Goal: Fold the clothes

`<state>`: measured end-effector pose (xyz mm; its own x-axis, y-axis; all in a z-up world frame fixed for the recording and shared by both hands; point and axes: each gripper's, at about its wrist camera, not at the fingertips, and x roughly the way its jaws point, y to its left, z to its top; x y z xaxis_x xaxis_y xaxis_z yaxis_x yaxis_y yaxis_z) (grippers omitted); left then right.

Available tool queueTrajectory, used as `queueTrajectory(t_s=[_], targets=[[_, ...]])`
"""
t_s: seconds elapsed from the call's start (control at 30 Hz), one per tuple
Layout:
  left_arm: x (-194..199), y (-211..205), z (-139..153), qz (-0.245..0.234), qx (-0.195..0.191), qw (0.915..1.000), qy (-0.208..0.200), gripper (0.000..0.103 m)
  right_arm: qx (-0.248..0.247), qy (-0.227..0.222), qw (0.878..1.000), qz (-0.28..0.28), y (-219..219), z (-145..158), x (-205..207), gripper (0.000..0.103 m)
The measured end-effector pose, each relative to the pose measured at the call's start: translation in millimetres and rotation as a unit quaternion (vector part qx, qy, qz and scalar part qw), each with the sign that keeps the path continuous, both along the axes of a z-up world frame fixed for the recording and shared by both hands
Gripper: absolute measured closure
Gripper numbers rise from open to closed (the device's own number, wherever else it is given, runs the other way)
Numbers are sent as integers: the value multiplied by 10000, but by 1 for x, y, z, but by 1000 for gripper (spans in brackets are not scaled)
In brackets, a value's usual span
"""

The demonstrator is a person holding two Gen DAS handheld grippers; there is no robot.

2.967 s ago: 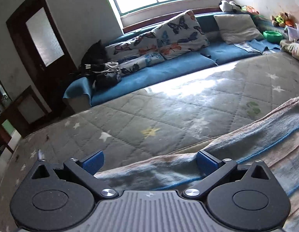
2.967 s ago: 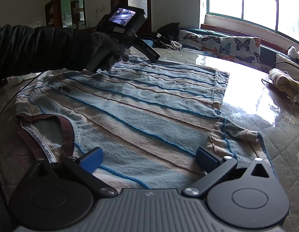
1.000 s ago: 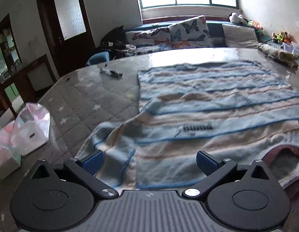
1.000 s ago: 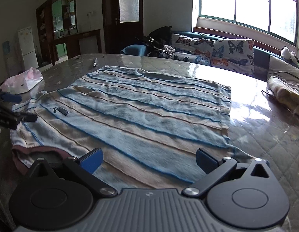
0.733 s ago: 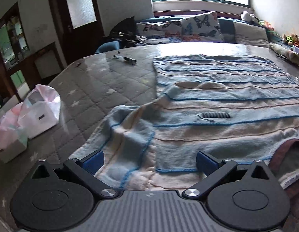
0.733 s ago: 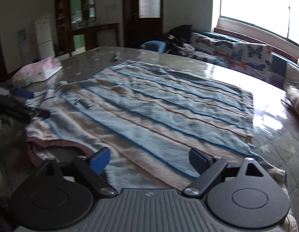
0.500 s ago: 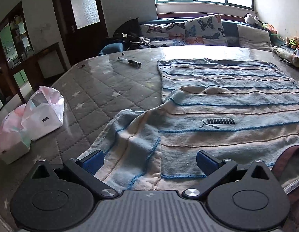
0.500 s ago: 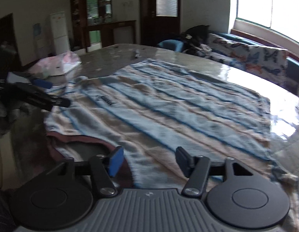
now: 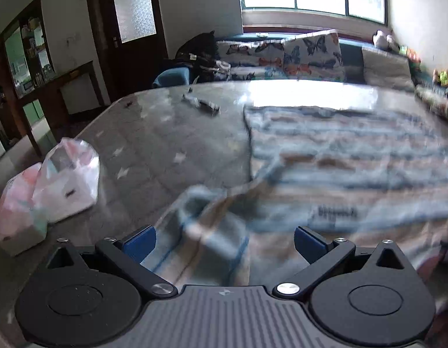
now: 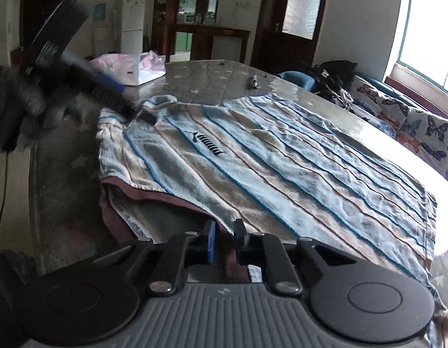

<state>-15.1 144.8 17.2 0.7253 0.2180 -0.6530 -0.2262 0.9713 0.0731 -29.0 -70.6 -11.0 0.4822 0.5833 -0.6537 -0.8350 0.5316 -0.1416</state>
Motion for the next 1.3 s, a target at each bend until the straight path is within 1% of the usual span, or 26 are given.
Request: queueTrajectory(t_s=[0.1, 0.17, 0.27, 0.33, 0.37, 0.43, 0.53, 0.67, 0.8, 0.9, 0.97, 1.03, 1.1, 1.13, 1.17, 1.27, 1.3], targets=[[30, 3, 15, -141, -364, 9992, -115, 0, -88, -122, 9998, 125, 4, -1, -2, 90], [53, 2, 23, -244, -438, 9986, -161, 0, -147, -203, 9995, 209, 7, -2, -3, 89], [91, 3, 27, -323, -481, 9983, -95, 1, -235, -321, 9986, 344, 11, -3, -4, 87], [114, 5, 27, -437, -658, 9969, -11, 7, -300, -416, 9977, 443, 13, -3, -6, 87], [126, 7, 26, -545, -775, 9955, 29, 9, -333, -465, 9971, 493, 14, -3, -7, 87], [145, 7, 23, -747, -952, 9926, 102, 15, -415, -577, 9956, 614, 17, -3, -8, 86], [167, 6, 14, -1139, -1104, 9869, 287, 21, -563, -804, 9917, 830, 21, -4, -10, 84], [184, 9, 5, -1317, -1110, 9832, 601, 22, -729, -1027, 9849, 1190, 26, -5, -13, 82], [199, 12, -5, -1484, -1115, 9785, 903, 22, -729, -941, 9809, 1538, 30, -4, -15, 83], [204, 19, -9, -1525, -1123, 9768, 999, 22, -727, -881, 9781, 1740, 32, -3, -16, 83], [203, 21, -6, -1538, -1104, 9774, 943, 22, -673, -746, 9800, 1721, 31, -3, -12, 85], [202, 22, -4, -1552, -1084, 9779, 886, 22, -639, -628, 9811, 1713, 30, -2, -11, 96], [201, 24, -1, -1565, -1065, 9784, 829, 23, -608, -515, 9821, 1708, 29, -1, -10, 99], [200, 25, 0, -1572, -1055, 9786, 801, 28, -593, -458, 9825, 1705, 29, -1, -10, 100], [200, 26, 1, -1579, -1046, 9789, 773, 31, -584, -432, 9827, 1702, 27, 0, -10, 100], [198, 28, 5, -1598, -1016, 9795, 687, 35, -518, -381, 9837, 1678, 26, 2, -10, 101], [198, 28, 7, -1627, -1009, 9793, 663, 37, -501, -353, 9841, 1668, 25, 2, -10, 101]])
